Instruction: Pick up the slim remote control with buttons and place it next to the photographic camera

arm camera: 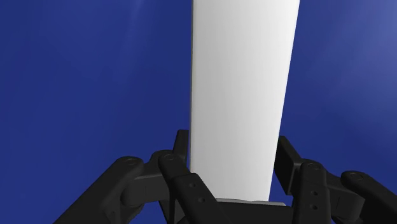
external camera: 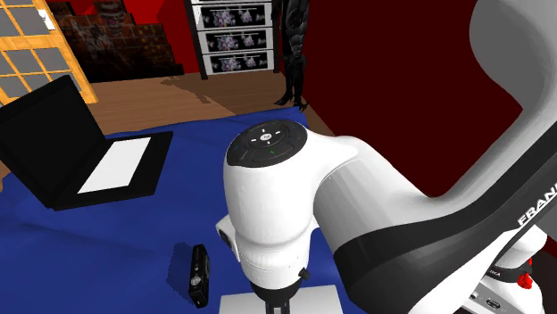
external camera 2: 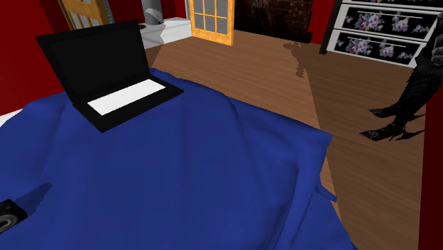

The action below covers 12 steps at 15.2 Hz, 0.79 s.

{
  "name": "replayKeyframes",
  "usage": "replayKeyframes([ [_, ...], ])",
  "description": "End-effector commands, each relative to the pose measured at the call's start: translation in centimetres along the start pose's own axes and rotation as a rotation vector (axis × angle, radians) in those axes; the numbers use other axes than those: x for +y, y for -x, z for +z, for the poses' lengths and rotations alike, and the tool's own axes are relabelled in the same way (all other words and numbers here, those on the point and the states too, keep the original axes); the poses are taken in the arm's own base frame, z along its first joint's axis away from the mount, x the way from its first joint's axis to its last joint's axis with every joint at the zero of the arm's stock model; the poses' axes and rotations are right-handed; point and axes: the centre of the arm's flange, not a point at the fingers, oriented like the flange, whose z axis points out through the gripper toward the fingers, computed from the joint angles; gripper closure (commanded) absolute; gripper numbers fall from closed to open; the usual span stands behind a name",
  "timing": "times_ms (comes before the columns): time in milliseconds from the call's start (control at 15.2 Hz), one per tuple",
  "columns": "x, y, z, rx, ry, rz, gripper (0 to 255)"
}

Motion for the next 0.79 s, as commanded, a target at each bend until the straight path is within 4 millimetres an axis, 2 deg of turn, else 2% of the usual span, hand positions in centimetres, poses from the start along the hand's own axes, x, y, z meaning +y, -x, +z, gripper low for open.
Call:
replayKeyframes([
  [0,0.0,0.0,0.0,0.001,0.000,0.000,255],
  [132,0.0,0.0,0.0,0.001,0.000,0.000,255],
  [198,0.0,0.0,0.0,0.001,0.000,0.000,0],
  [528,0.0,0.0,0.0,0.001,0.000,0.000,0],
  [726,0.0,0.0,-4.0,0.001,0.000,0.000,0],
])
